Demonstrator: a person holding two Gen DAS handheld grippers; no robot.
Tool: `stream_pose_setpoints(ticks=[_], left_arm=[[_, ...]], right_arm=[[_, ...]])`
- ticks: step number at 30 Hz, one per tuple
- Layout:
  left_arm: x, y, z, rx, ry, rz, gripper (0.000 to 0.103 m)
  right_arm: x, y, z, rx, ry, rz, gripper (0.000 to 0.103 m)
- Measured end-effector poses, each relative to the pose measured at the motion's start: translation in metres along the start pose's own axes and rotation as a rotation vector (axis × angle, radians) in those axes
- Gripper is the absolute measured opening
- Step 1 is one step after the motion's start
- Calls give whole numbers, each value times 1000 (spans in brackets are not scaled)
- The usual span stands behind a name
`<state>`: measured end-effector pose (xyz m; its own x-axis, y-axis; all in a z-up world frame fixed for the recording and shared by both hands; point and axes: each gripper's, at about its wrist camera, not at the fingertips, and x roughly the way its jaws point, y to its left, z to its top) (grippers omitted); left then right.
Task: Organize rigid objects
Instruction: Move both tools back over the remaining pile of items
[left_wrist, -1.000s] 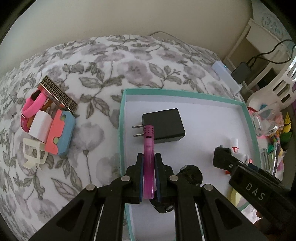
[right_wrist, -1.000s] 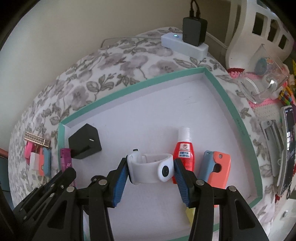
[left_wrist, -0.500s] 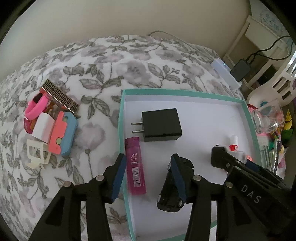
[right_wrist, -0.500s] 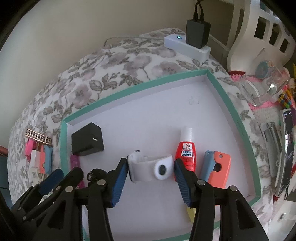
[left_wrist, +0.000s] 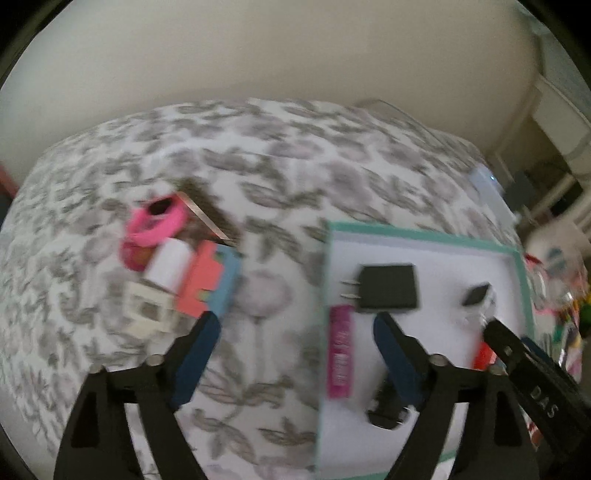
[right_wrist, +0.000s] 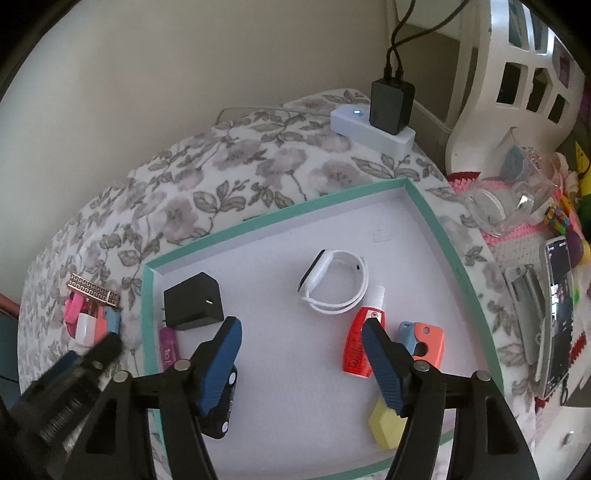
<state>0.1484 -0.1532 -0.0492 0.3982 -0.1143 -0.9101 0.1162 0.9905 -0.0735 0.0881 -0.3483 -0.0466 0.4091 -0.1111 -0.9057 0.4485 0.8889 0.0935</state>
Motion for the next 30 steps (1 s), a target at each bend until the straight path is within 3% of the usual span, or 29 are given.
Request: stream_pose_setpoints(ticks=[2, 4, 8, 10, 16, 21, 30], left_arm=[[-1, 14, 2, -41, 1, 28, 88], [-2, 25, 3, -68, 0, 56, 93], [-2, 40, 4, -103, 5, 98, 96], [-2, 47, 5, -131, 6, 109, 96], [1, 65, 4, -198, 33, 127, 97], [3, 84, 6, -260, 50, 96, 97], [-9, 143, 14, -391, -5, 141, 97]], right_arm=[[3, 2, -1, -6, 8, 5, 74], [5, 4, -3, -11, 15, 8, 86], [6, 8, -4, -25, 10, 12, 91], [6, 10, -5, -33, 6, 9, 102], [9, 14, -6, -54, 5, 8, 103], [11, 20, -9, -83, 2, -11, 103], [10, 55, -17, -152, -8, 47, 103]])
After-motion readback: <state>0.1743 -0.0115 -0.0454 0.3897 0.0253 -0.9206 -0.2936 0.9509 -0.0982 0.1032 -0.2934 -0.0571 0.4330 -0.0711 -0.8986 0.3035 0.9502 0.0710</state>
